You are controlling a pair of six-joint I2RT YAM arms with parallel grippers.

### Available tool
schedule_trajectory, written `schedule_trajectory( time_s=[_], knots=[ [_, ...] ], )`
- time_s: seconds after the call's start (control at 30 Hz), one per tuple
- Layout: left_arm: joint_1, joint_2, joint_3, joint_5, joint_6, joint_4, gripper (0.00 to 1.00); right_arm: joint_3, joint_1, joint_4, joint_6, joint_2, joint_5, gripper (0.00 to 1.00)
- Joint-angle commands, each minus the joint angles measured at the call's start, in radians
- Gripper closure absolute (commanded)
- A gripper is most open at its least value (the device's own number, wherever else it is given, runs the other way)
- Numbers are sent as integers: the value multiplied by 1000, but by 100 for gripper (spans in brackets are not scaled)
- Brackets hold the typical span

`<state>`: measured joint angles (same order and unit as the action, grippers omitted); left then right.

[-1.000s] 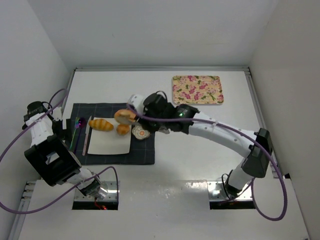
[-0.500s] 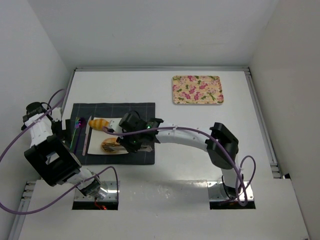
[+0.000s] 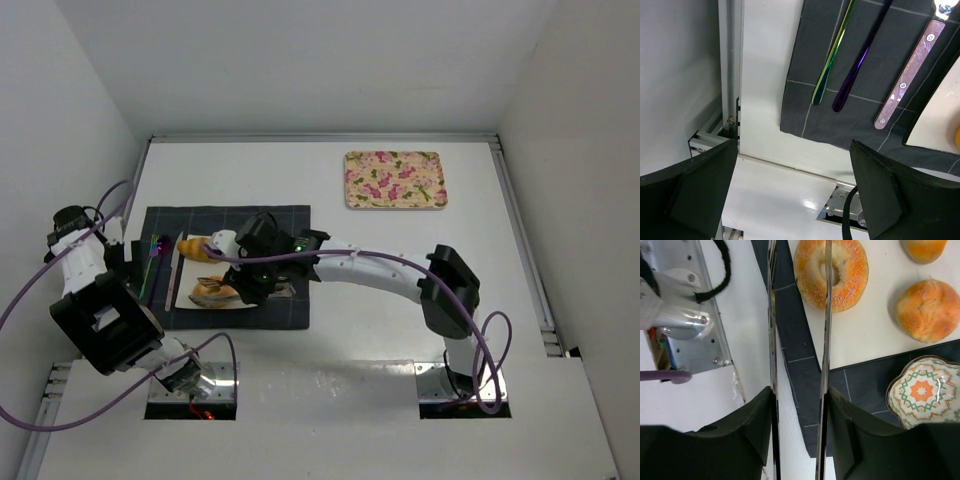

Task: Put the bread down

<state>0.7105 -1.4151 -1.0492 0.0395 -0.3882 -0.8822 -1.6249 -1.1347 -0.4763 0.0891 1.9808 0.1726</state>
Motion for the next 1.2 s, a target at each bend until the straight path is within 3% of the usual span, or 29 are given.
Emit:
schedule_trajectory(
  time_s=[0.0,0.27,0.37,0.43,0.6,0.83,1.03,1.17],
  knots=[
    [14,38,6,7,-3,12,0,-3,9,56,8,-99,25,54],
    [14,58,17,36,-3,22,0,46,58,93,86,-172,-7,56],
    [14,82,40,56,-12,31,0,258,116,162,118,-315,-151,57],
    [14,97,73,72,-12,43,0,392,170,214,155,-462,-353,57],
    [14,169,175,207,-12,140,0,706,361,162,256,-721,-652,59],
    [14,249,319,381,-12,287,0,1112,650,125,434,-1000,-656,59],
    [14,297,397,437,18,322,0,1286,878,171,508,-1030,-530,59],
    [14,335,454,464,18,354,0,1340,967,214,517,-992,-422,57]
  ],
)
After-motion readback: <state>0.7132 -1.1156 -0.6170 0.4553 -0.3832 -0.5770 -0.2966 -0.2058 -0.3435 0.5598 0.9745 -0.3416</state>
